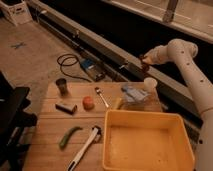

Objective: Place grapes in paper cup

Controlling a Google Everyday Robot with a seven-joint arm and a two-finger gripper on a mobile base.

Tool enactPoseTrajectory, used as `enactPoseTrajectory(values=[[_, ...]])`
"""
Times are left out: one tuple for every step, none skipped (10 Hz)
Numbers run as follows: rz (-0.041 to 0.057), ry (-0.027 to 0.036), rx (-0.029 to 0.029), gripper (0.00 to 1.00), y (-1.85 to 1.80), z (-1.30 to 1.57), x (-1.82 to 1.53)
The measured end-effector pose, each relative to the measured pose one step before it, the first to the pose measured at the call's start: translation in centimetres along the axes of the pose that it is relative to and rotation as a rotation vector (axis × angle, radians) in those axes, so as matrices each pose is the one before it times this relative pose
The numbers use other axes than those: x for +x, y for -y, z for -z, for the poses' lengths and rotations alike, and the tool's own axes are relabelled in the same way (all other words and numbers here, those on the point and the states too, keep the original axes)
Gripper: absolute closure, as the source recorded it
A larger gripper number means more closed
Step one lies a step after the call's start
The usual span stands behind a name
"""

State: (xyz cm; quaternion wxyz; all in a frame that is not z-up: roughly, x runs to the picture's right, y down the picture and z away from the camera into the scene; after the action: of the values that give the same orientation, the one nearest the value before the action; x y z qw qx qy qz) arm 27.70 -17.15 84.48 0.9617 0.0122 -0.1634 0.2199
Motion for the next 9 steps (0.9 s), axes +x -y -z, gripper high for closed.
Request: enactPoseTrajectory(values=[[-0.01812,-0.00468,0.00959,1.00,0.071,0.432,0.823],[-0.02340,-0.00721,0.00689,1.00,-0.173,0.205,0.837],[-0.02599,-0.00752,0.00448,1.00,-0.339,-0.113,0.958],[-0.01884,-0.00417,0.00141,1.00,-0.275,-0.201,0.606],[-0.01959,-0.00796,0.00029,1.00,-0.256,-0.147,0.934],[-0.01381,-0.00508,-0.00230,1.00,-0.304,-0.296,0.752],[-0.01852,-0.00683,-0.00340,1.00,-0.340,-0.360,0.962],[-0.01389,-0.00448,-0.00225,1.00,-0.194,-0.307,0.559],[-0.00939,-0.00441,-0.00264,1.00,-0.171,-0.215,0.403]])
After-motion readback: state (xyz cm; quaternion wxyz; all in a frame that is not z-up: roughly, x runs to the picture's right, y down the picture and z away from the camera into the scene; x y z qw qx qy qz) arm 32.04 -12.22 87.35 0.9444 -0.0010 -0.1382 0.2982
